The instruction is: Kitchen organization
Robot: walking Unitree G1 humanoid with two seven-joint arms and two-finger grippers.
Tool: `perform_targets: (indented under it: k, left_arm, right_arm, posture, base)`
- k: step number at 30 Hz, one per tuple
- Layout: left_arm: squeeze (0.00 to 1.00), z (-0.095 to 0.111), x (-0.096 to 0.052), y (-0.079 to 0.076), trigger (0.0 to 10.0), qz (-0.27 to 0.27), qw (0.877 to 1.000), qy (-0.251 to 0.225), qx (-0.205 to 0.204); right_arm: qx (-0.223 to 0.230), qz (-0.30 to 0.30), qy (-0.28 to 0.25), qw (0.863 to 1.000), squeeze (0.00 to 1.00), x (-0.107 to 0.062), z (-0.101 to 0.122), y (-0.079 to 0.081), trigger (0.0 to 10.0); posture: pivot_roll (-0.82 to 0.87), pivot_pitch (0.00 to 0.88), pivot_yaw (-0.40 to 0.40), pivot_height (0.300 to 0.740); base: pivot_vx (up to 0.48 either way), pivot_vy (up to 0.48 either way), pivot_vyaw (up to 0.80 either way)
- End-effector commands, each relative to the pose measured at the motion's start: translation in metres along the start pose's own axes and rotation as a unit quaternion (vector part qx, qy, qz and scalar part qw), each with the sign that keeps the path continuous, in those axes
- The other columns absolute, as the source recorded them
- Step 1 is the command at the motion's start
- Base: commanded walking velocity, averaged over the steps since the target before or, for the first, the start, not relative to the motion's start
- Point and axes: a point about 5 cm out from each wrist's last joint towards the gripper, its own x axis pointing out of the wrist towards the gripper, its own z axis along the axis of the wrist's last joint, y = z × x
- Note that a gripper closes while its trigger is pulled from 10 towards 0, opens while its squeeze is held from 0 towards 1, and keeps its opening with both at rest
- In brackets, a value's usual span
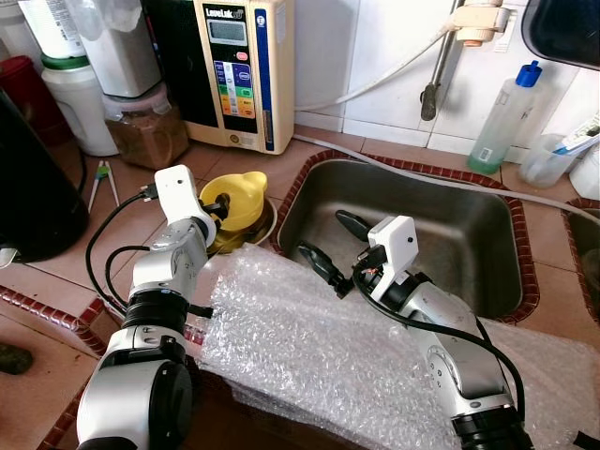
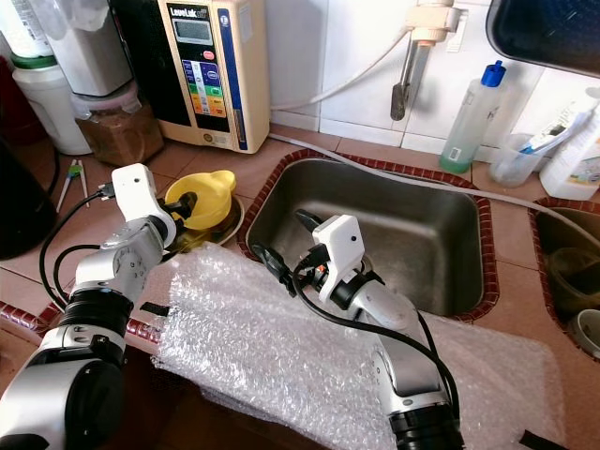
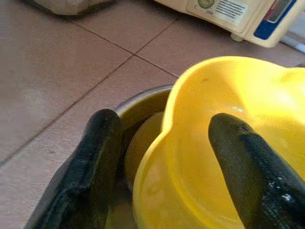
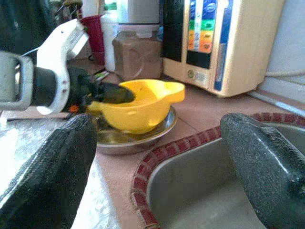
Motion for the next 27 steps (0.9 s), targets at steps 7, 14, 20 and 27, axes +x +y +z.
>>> perform_targets:
  k: [7, 14, 20, 27]
  left_arm:
    - [0.00, 0.010, 0.000, 0.012, 0.0, 0.045, 0.997, -0.015, 0.063]
    - [0.00, 0.008, 0.000, 0.013, 0.0, 0.033, 0.998, -0.008, 0.060]
    - [0.00, 0.015, 0.000, 0.007, 10.0, 0.014, 0.999, -0.020, 0.044]
    - [0.00, 0.012, -0.001, 0.005, 7.6, 0.003, 0.999, -0.005, 0.045]
  right_arm:
    - [-0.011, -0.021, -0.027, 0.999, 0.00, 0.007, 0.018, -0.014, 10.0]
    - [-0.018, -0.019, -0.018, 1.000, 0.00, 0.008, 0.019, -0.022, 10.0]
    - [-0.043, -0.027, -0.017, 0.999, 0.00, 0.011, 0.028, -0.035, 10.0]
    - [-0.056, -0.016, -0.019, 0.998, 0.00, 0.014, 0.034, -0.037, 10.0]
  posture:
    - [-0.04, 0.000, 0.049, 0.740]
    - [-0.04, 0.000, 0.042, 0.740]
    - [-0.04, 0.000, 0.033, 0.740]
    - [-0.04, 0.000, 0.033, 0.740]
  base:
    - [0.000, 0.000, 0.00]
    - [0.000, 0.000, 0.00]
    - [0.000, 0.000, 0.00]
    - [0.000, 0.000, 0.00]
